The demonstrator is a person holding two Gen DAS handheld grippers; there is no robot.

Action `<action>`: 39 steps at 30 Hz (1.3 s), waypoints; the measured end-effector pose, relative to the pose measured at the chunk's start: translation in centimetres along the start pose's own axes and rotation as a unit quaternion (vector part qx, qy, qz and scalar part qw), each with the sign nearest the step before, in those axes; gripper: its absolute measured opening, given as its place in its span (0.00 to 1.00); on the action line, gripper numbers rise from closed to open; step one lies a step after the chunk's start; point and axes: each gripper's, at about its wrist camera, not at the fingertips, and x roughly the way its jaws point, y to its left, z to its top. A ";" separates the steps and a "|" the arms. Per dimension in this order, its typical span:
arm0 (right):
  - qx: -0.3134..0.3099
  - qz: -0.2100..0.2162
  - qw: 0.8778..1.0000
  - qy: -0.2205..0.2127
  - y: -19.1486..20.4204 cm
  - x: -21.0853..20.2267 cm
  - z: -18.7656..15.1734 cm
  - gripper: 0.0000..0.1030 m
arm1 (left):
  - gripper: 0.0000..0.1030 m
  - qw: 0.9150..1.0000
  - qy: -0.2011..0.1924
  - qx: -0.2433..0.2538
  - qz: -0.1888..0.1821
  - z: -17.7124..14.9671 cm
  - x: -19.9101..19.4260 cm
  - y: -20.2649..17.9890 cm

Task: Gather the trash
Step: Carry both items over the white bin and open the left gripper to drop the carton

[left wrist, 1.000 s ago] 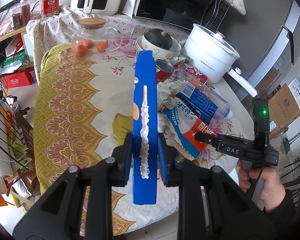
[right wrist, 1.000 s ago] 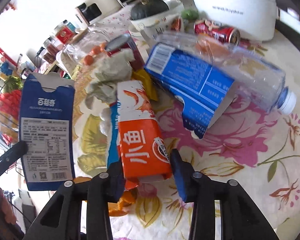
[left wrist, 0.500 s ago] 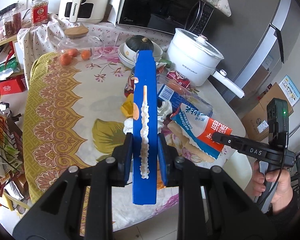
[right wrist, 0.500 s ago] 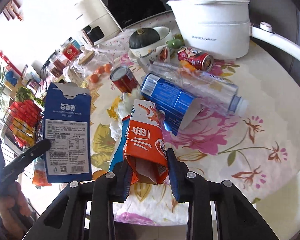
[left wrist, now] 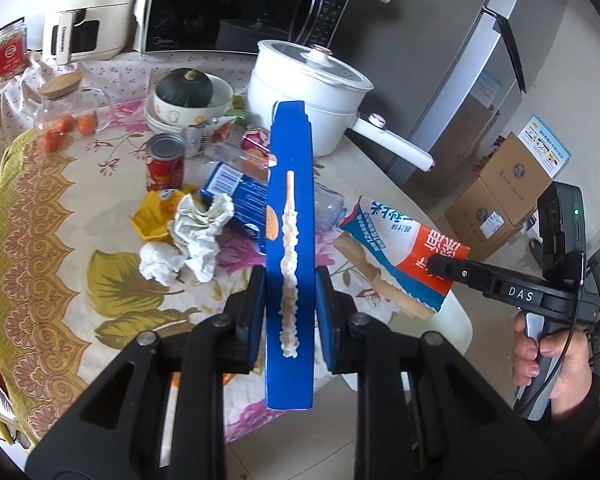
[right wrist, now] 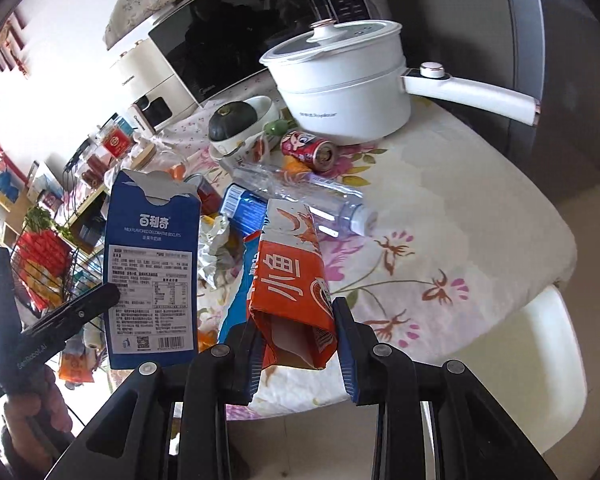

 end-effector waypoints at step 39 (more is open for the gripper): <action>0.145 -0.157 0.976 0.039 -22.0 -9.5 -8.7 0.32 | 0.25 0.978 0.125 0.127 -0.112 -6.2 14.6 -21.2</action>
